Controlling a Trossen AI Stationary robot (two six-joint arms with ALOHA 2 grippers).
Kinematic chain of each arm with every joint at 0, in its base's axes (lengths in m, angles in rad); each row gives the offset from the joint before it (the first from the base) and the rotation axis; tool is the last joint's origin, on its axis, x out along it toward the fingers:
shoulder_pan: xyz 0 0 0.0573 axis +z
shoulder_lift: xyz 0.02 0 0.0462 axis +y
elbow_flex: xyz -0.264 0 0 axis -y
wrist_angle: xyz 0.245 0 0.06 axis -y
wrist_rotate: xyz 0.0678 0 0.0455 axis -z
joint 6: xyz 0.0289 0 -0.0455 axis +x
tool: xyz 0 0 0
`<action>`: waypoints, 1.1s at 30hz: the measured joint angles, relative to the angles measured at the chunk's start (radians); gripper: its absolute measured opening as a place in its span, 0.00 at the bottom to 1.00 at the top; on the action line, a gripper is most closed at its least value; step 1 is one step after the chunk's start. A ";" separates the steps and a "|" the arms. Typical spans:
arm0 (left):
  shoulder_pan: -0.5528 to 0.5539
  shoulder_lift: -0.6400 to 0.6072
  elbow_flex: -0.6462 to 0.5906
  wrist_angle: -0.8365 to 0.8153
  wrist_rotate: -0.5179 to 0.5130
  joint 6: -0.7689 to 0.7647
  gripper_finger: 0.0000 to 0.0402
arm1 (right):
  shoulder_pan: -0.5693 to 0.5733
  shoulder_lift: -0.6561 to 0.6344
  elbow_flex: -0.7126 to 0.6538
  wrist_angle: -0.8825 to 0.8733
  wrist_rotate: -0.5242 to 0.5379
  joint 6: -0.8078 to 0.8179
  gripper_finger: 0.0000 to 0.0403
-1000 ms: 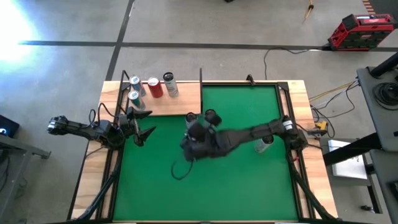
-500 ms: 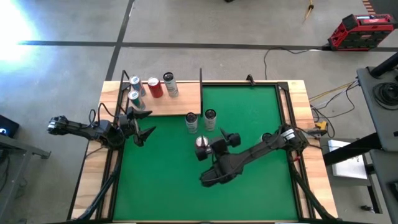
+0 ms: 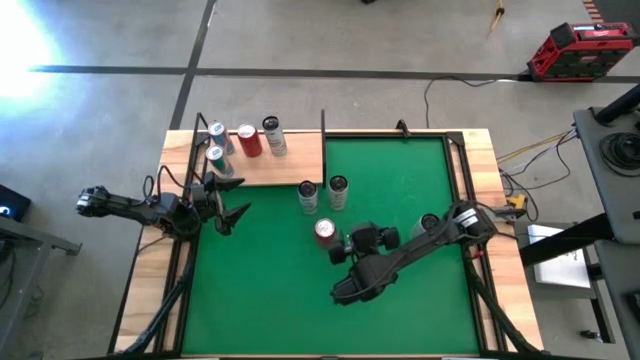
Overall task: Place canned beverage on shelf
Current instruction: Move white yellow soda can to the center of the table
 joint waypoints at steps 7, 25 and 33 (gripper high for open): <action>0.000 0.002 0.000 0.001 0.000 0.000 0.93 | -0.001 -0.134 -0.160 0.000 -0.006 0.042 0.99; 0.000 0.002 0.000 0.000 0.000 0.000 0.93 | -0.015 -0.798 -0.492 -0.002 -0.468 -0.030 0.99; 0.000 0.002 0.000 0.000 0.000 0.000 0.93 | -0.016 -0.841 -0.529 0.001 -0.638 0.139 0.99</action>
